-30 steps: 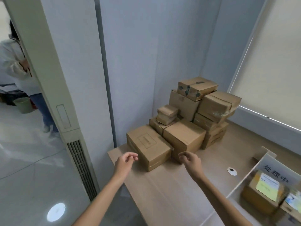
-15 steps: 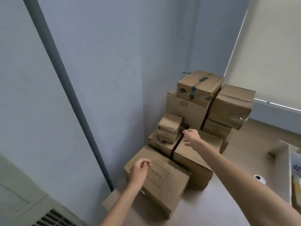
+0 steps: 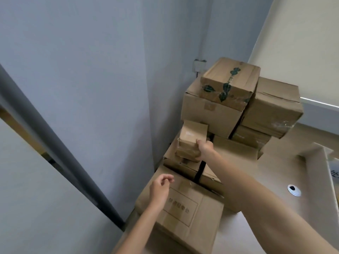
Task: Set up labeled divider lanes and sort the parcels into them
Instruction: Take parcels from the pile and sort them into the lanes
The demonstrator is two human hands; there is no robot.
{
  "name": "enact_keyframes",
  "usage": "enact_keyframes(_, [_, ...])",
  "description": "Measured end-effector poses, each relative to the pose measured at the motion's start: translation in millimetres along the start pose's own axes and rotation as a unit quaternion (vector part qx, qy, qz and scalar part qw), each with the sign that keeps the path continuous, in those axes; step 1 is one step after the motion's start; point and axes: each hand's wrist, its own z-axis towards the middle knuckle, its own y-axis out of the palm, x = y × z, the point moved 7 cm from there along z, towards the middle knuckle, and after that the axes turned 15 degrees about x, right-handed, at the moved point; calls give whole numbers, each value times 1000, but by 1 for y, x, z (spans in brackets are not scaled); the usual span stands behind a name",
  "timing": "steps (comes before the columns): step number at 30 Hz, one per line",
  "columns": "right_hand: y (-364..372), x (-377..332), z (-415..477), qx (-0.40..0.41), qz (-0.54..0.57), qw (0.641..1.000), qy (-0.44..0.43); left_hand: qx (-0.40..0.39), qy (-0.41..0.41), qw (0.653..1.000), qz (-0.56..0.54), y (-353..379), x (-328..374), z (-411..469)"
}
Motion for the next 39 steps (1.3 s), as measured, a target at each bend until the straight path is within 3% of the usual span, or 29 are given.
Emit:
enact_keyframes(4, [-17, 1, -12, -43, 83, 995, 17, 13, 2, 1000, -24, -4, 8, 1])
enact_keyframes(11, [-96, 23, -69, -169, 126, 977, -25, 3, 28, 994, -105, -10, 52, -22])
enact_keyframes(17, [-187, 65, -123, -234, 152, 959, -52, -244, -37, 954, -171, 25, 76, -114])
enact_keyframes(22, [-256, 88, -178, -272, 167, 943, -97, -366, -25, 906, -211, 41, 82, -203])
enact_keyframes(27, [-319, 98, -217, -205, 108, 955, -185, -347, -4, 910, -227, 41, 100, -272])
enact_keyframes(32, [-381, 91, -256, -4, 21, 938, -345, -291, 17, 927, -234, 39, 115, -314])
enact_keyframes(35, [-398, 92, -287, -6, 14, 928, -372, -249, 73, 942, -211, 38, 128, -336])
enact_keyframes(39, [-407, 100, -313, -19, 44, 928, -371, -253, 156, 943, -151, 43, 145, -365])
